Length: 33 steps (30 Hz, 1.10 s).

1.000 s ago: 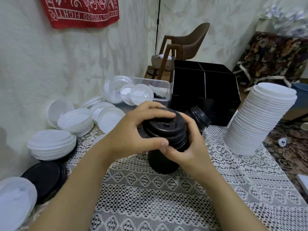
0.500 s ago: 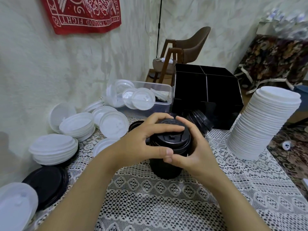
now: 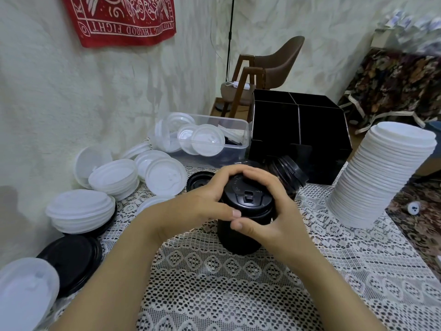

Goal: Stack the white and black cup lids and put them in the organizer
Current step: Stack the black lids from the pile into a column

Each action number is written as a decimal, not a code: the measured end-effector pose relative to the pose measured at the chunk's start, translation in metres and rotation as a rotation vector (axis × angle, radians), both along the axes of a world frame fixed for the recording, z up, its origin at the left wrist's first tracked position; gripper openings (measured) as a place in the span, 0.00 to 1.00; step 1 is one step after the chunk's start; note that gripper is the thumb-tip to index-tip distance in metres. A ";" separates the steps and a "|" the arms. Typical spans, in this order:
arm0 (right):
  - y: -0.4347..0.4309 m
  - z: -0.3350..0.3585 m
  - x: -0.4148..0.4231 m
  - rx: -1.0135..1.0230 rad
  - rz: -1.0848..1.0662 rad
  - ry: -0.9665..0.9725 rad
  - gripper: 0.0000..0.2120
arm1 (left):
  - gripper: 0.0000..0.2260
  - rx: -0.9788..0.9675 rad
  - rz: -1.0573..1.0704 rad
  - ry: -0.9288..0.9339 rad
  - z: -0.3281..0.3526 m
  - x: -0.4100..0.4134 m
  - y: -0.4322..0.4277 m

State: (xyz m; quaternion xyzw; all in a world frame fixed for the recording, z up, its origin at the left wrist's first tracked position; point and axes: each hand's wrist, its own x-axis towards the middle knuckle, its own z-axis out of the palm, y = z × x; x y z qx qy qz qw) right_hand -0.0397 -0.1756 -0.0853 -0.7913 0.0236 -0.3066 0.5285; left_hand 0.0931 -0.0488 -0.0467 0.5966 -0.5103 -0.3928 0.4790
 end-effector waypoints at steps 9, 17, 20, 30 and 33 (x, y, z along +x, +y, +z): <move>0.001 0.001 0.000 -0.020 -0.066 0.016 0.29 | 0.26 0.075 0.566 -0.641 -0.006 0.038 0.009; 0.003 0.003 0.000 -0.010 -0.063 0.015 0.29 | 0.20 0.285 0.392 -1.083 -0.039 0.049 -0.004; 0.003 0.003 0.000 -0.004 -0.061 0.015 0.29 | 0.13 0.261 0.432 -1.036 -0.039 0.046 -0.005; 0.003 0.002 -0.001 -0.015 -0.066 0.028 0.29 | 0.18 -0.029 0.839 -0.189 -0.013 0.037 -0.009; 0.003 0.002 0.000 -0.017 -0.068 0.026 0.28 | 0.19 0.081 0.783 -0.430 -0.020 0.042 -0.008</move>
